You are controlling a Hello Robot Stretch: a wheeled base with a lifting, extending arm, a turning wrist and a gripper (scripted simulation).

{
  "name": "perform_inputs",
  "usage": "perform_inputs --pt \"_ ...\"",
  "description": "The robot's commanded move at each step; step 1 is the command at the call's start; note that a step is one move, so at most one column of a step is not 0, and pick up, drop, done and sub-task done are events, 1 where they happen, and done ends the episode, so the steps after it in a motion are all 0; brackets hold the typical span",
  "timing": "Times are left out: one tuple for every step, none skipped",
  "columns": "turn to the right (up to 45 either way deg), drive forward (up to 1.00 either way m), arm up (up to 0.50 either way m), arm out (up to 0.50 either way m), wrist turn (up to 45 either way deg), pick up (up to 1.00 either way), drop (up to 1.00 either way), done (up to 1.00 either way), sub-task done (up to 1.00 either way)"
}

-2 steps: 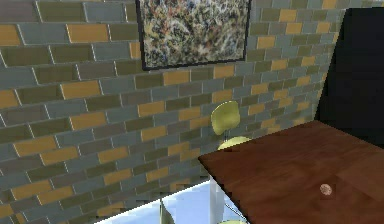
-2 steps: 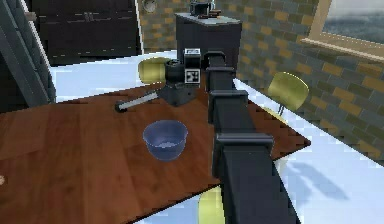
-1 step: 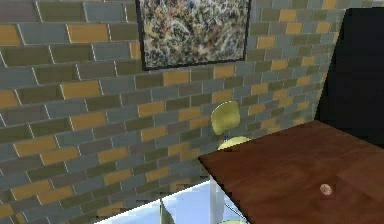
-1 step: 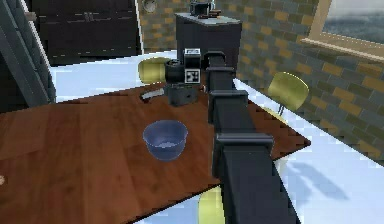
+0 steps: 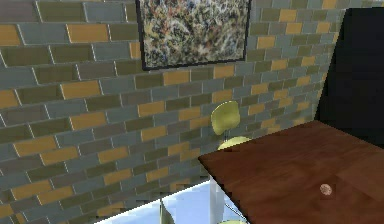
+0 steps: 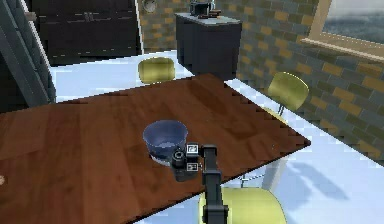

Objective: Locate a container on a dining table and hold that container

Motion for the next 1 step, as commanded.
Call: perform_inputs --pt "0.0 0.00 0.00 0.00 0.0 1.00 0.00 0.00 0.00"
